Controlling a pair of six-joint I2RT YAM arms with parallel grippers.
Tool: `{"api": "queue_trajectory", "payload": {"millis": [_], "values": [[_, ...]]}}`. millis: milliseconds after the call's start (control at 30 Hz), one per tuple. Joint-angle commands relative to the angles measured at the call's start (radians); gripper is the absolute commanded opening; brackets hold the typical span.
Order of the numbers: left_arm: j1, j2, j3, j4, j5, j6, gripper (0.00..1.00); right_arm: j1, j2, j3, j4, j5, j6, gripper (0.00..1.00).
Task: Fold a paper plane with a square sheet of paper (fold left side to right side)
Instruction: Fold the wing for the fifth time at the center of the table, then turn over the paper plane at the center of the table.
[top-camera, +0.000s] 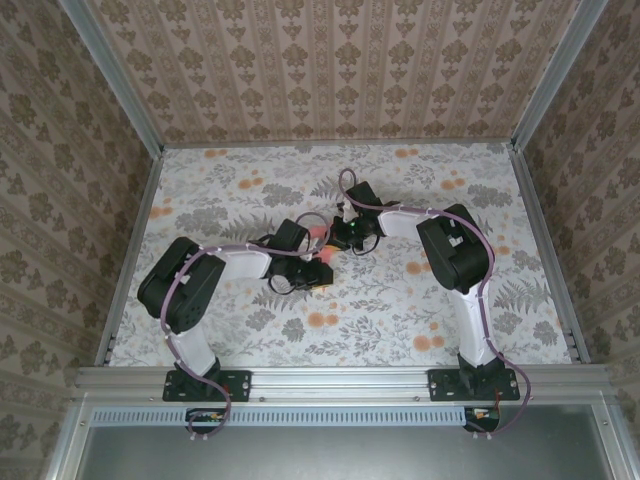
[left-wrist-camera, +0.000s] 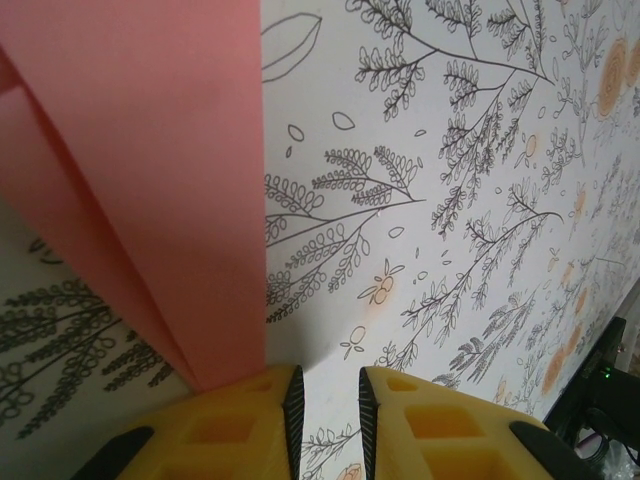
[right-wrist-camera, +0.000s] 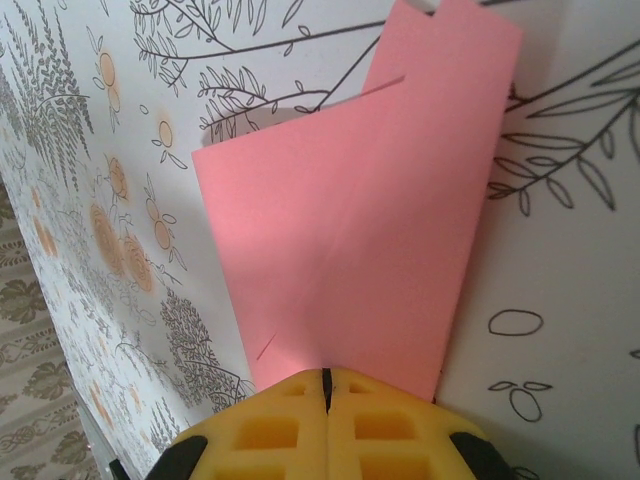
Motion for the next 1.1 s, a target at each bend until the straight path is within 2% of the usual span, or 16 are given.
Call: {"api": "queue_trajectory", "payload": {"millis": [0,533,733,900,1067], "values": [[-0.023,-0.003,-0.047,-0.030,0.003,-0.027,0.25,-0.002,0.051,-0.002,-0.093,0.088,-0.019,0.00],[-0.073,-0.083,-0.136,-0.026,-0.005,-0.073,0.25,-0.007,0.058,0.003,-0.100,0.090,-0.015,0.00],[-0.071,-0.121,-0.112,-0.047,-0.021,-0.048,0.25,-0.009,0.047,0.008,-0.082,0.078,-0.020,0.00],[-0.042,-0.258,-0.083,-0.065,-0.020,0.010,0.34,-0.014,0.001,0.036,-0.044,0.069,-0.031,0.01],[0.056,-0.414,-0.056,-0.103,-0.034,0.059,0.48,-0.025,-0.072,0.080,-0.041,0.085,-0.061,0.12]]}}
